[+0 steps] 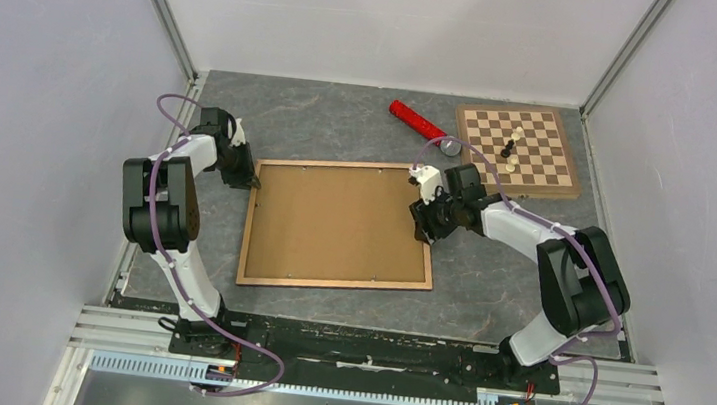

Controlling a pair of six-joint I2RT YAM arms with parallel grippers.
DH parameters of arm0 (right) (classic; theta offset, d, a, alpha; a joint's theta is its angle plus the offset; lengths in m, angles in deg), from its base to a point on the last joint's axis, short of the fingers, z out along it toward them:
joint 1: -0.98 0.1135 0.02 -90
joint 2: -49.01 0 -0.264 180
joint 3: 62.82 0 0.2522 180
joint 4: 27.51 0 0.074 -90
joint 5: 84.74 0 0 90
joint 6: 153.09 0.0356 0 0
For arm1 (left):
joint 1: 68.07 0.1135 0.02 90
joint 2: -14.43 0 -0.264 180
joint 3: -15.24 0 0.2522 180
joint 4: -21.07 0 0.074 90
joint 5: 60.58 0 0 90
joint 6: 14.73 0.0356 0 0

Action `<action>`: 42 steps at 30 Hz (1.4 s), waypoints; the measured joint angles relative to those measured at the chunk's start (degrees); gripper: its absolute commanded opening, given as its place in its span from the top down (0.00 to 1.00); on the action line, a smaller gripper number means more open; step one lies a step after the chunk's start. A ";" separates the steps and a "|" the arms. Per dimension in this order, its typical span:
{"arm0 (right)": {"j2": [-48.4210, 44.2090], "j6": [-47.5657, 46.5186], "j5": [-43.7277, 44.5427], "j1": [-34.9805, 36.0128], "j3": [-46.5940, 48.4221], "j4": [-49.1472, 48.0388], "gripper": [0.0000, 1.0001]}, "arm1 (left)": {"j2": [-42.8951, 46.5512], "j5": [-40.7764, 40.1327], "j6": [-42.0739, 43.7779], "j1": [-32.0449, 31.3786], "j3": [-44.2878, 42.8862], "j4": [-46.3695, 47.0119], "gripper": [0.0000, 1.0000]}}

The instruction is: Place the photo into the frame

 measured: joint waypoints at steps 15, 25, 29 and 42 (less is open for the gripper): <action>0.17 -3.50 -0.28 0.11 -1.11 0.74 0.51 | 0.00 -0.02 0.02 0.00 -0.07 -0.07 0.98; -0.68 -2.89 0.57 0.15 -2.49 -1.42 0.66 | 0.00 -0.04 0.04 -0.02 -0.09 -0.11 0.98; -1.60 -2.51 0.79 0.15 -4.02 -3.41 0.68 | -0.02 -0.07 0.07 -0.04 -0.09 -0.13 0.98; -4.96 -6.19 3.48 1.01 -9.03 -10.82 0.72 | -0.02 -0.15 0.09 -0.22 -0.15 -0.24 0.98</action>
